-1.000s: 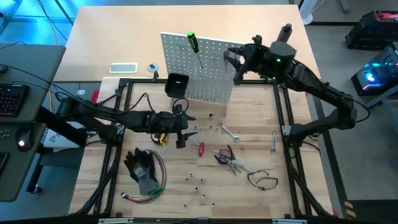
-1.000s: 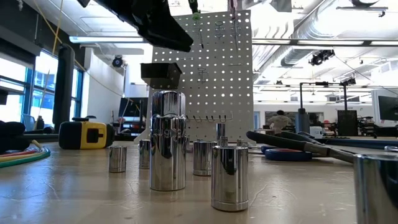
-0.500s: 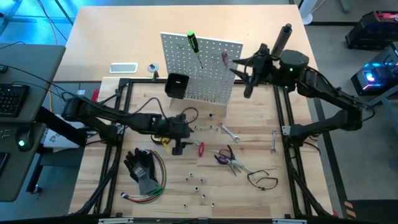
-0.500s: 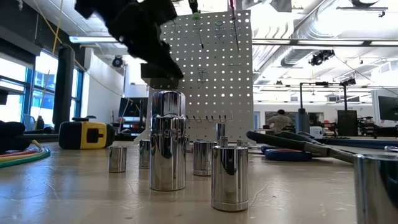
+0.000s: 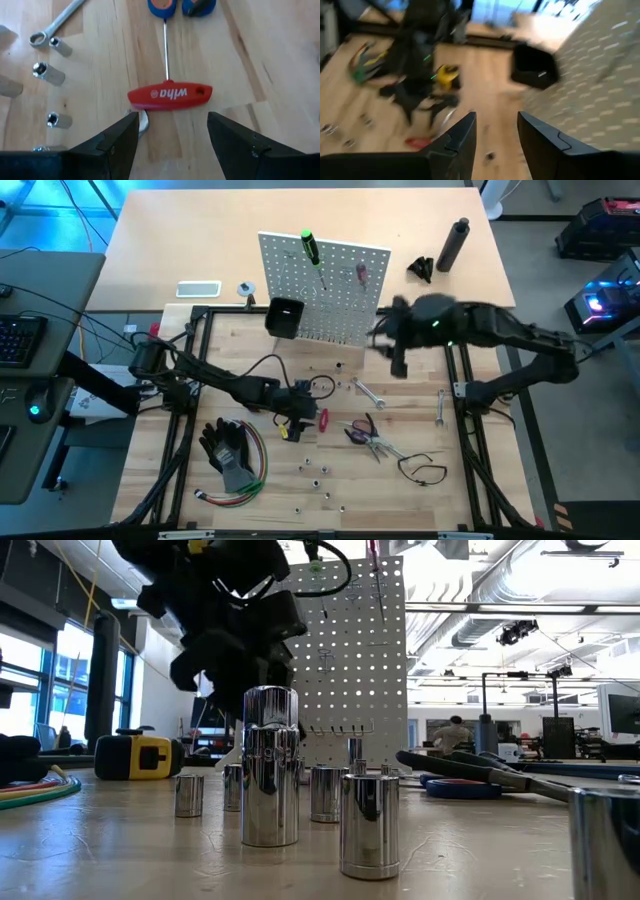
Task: Hang tools onto peg board
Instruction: Hang the red allen wrench on the white peg board
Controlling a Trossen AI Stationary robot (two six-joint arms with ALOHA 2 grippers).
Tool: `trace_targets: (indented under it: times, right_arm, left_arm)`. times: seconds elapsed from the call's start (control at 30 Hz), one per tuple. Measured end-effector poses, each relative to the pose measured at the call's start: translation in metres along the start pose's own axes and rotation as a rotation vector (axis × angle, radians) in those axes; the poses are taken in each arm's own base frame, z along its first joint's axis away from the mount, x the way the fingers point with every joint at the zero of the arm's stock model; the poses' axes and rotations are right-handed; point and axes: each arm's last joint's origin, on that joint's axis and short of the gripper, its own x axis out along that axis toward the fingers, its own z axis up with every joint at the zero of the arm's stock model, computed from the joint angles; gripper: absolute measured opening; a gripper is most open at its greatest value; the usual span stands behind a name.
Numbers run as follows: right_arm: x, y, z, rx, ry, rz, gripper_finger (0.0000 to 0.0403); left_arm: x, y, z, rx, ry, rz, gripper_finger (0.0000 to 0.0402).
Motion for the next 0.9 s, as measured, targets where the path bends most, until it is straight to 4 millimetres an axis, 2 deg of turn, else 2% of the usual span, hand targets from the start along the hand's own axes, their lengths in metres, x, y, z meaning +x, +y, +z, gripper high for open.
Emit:
trace_targets:
  times: [0.3,0.53,0.73,0.9]
  right_arm:
    - [0.047,0.046,-0.006,-0.058,0.169,0.149,0.0138]
    - [0.080,0.074,-0.019,-0.065,0.337,0.219,0.0138]
    - [0.118,0.095,-0.034,-0.093,0.454,0.253,0.0138]
    - [0.154,0.110,-0.052,-0.085,0.571,0.345,0.0138]
  left_arm:
    - [-0.002,0.000,-0.001,-0.013,0.015,0.000,0.0227]
    - [-0.003,-0.002,-0.008,-0.047,0.093,0.044,0.0227]
    - [-0.001,-0.004,-0.022,-0.057,0.136,0.048,0.0227]
    - [-0.001,-0.008,-0.035,-0.101,0.151,0.046,0.0227]
